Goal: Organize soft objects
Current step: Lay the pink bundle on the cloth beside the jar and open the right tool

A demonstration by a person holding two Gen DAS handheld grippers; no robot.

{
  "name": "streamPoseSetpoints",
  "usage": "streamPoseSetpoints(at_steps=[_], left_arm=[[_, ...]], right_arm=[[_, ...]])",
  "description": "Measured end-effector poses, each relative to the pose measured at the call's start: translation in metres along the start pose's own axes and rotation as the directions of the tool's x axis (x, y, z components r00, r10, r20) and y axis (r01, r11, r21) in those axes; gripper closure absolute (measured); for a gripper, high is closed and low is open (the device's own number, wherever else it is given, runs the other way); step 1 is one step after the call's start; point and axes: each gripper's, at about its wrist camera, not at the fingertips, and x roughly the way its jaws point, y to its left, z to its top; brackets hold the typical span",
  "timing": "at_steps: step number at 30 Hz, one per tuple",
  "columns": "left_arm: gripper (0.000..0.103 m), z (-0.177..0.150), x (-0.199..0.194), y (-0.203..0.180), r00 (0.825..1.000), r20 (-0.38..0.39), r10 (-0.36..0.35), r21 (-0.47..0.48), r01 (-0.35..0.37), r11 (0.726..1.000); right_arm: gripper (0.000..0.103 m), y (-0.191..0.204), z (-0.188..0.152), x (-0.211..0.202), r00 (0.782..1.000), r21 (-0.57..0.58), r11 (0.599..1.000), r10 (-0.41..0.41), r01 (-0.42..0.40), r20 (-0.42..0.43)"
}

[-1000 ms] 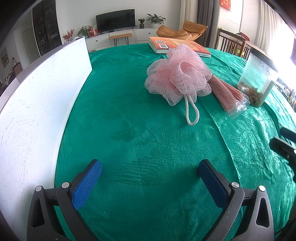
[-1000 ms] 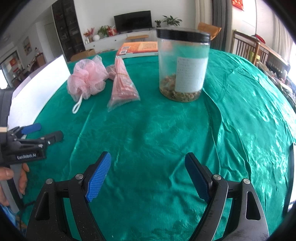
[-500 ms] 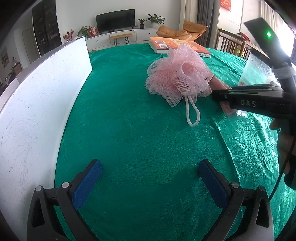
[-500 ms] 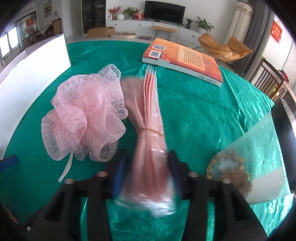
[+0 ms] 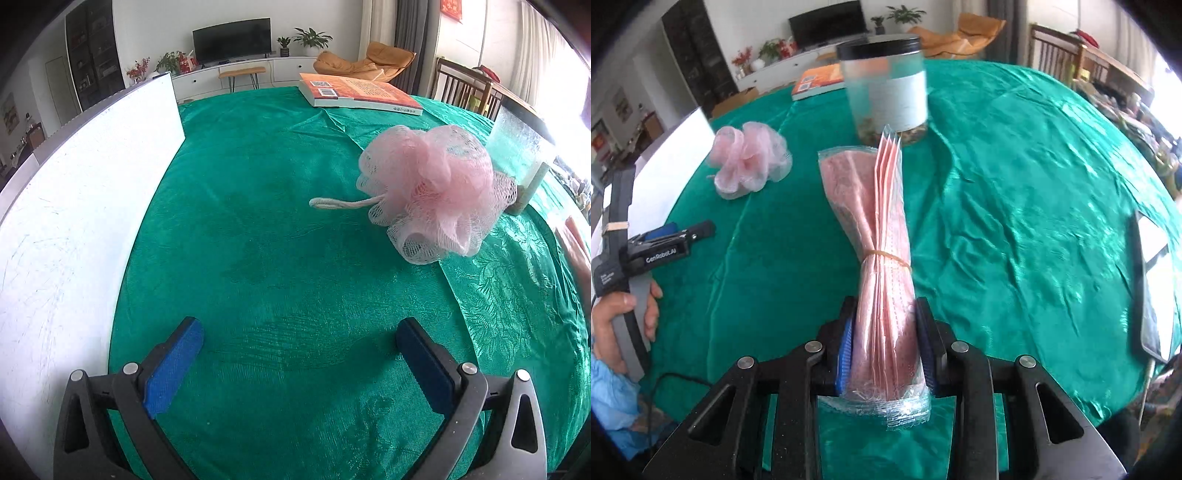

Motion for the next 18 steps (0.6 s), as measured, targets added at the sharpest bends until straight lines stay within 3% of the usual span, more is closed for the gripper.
streamPoseSetpoints(at_steps=[5, 10, 13, 14, 18], left_arm=[[0.0, 0.0, 0.0, 0.0, 1.0, 0.0, 0.0, 0.0, 0.0, 1.0], [0.0, 0.0, 0.0, 0.0, 1.0, 0.0, 0.0, 0.0, 0.0, 1.0], [0.0, 0.0, 0.0, 0.0, 1.0, 0.0, 0.0, 0.0, 0.0, 1.0], [0.0, 0.0, 0.0, 0.0, 1.0, 0.0, 0.0, 0.0, 0.0, 1.0], [0.0, 0.0, 0.0, 0.0, 1.0, 0.0, 0.0, -0.001, 0.0, 1.0]], right_arm=[[0.07, -0.042, 0.027, 0.009, 0.99, 0.17, 0.979, -0.123, 0.111, 0.063], [0.069, -0.055, 0.085, 0.044, 0.982, 0.184, 0.973, -0.163, 0.142, 0.101], [0.052, -0.053, 0.115, 0.056, 0.973, 0.132, 0.985, -0.136, 0.113, 0.187], [0.037, -0.05, 0.121, 0.061, 0.971, 0.103, 0.988, -0.135, 0.116, 0.197], [0.031, -0.041, 0.111, 0.055, 0.968, 0.07, 0.985, -0.171, 0.161, 0.182]])
